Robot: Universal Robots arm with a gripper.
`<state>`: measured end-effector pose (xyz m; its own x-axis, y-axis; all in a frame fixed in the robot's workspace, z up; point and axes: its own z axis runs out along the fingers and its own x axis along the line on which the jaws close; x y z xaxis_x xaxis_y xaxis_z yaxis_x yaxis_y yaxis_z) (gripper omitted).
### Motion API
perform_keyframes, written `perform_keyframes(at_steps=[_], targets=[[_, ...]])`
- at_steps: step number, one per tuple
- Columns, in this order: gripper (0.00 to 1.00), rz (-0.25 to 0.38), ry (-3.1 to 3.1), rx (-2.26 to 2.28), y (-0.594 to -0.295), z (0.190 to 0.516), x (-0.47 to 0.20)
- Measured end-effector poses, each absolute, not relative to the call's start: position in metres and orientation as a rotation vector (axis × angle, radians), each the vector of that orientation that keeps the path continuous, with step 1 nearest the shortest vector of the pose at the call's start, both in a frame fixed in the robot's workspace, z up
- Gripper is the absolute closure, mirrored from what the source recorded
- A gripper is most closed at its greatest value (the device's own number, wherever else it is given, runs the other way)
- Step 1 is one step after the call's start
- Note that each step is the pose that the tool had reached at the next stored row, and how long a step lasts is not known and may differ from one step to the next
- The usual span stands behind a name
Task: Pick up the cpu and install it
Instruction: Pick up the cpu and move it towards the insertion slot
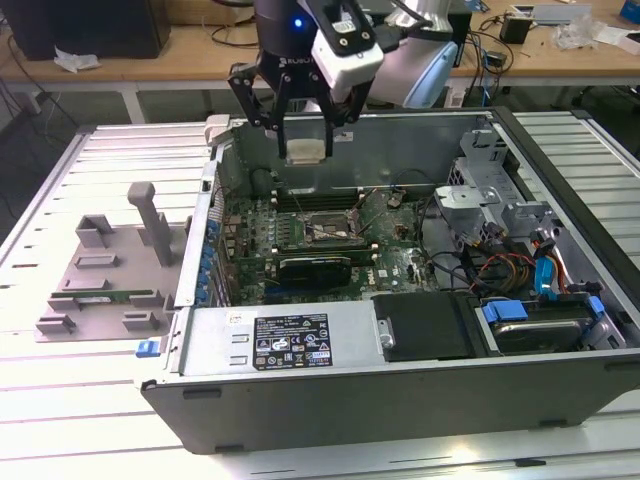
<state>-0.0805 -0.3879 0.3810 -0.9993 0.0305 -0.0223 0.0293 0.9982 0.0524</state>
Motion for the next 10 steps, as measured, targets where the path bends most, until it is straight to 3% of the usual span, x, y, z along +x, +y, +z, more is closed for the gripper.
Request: perform_keyframes(at_steps=[10], targets=[[0.45, 0.081, 3.122, 0.047, -0.386, 0.357, -0.064]])
